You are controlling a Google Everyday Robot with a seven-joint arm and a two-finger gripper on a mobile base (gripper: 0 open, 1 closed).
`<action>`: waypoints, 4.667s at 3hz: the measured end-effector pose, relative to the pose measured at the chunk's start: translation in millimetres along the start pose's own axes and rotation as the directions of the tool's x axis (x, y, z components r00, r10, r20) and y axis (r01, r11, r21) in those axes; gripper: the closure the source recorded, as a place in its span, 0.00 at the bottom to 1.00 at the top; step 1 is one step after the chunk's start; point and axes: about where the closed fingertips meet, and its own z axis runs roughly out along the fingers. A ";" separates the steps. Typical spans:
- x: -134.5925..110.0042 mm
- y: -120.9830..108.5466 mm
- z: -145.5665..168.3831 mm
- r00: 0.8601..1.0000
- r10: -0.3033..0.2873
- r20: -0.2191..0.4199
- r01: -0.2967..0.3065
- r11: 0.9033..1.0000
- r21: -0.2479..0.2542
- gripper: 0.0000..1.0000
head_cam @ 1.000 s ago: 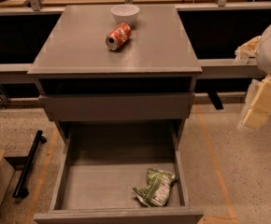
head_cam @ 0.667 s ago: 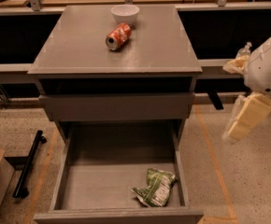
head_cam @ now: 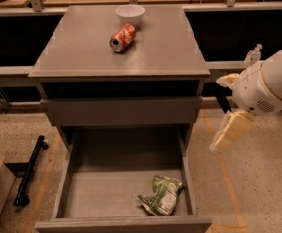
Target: Pick green jalapeno chip bag from middle drawer and place on counter
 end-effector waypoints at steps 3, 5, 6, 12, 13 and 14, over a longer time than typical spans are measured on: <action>63.4 19.5 91.7 0.994 0.062 -0.085 -0.072 0.991 -0.116 0.00; 92.3 39.3 203.8 0.988 0.145 -0.045 -0.151 0.961 -0.233 0.00; 92.6 39.6 204.3 0.988 0.145 -0.045 -0.152 0.960 -0.235 0.00; 137.9 63.2 426.3 0.949 0.313 -0.042 -0.303 0.864 -0.402 0.00; 150.7 77.6 452.6 0.926 0.375 -0.050 -0.357 0.823 -0.442 0.00; 162.0 87.8 461.9 0.909 0.411 -0.067 -0.394 0.798 -0.456 0.18</action>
Offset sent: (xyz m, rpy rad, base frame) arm -0.0024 -0.0113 -0.1251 -0.0602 0.1701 -0.0036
